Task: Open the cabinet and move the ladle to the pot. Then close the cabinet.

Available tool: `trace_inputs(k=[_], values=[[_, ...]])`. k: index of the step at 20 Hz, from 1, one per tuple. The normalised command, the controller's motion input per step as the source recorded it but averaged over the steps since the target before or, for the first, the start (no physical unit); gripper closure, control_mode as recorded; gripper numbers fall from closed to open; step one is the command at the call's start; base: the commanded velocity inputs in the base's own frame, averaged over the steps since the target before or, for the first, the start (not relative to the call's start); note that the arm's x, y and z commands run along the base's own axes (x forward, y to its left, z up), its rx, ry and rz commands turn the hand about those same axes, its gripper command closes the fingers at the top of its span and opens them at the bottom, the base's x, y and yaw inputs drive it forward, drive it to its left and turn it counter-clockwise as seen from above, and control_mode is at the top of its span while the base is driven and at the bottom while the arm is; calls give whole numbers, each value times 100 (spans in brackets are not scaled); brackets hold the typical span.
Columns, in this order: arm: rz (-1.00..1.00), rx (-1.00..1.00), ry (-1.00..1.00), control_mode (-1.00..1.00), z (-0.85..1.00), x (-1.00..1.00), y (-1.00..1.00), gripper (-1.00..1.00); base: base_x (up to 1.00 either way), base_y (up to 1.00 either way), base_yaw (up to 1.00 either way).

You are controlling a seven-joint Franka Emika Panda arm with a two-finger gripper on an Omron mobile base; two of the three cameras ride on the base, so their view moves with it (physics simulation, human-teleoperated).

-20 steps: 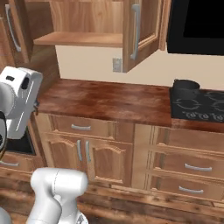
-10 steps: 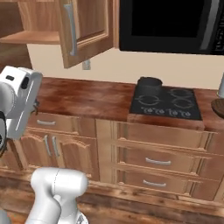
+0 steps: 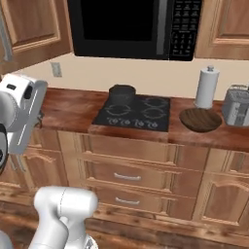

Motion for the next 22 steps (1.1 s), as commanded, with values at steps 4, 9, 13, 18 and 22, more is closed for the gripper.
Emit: trace_inputs(k=[4,9,13,18,22], values=[[0,0,0,100,0,0,0,100,71,-91,0],[0,0,0,100,0,0,0,100,84,-39,0],[0,0,0,100,0,0,0,100,73,-8,0],[0,0,0,100,0,0,0,100,45,0,0],[0,0,0,100,0,0,0,100,48,0,0]])
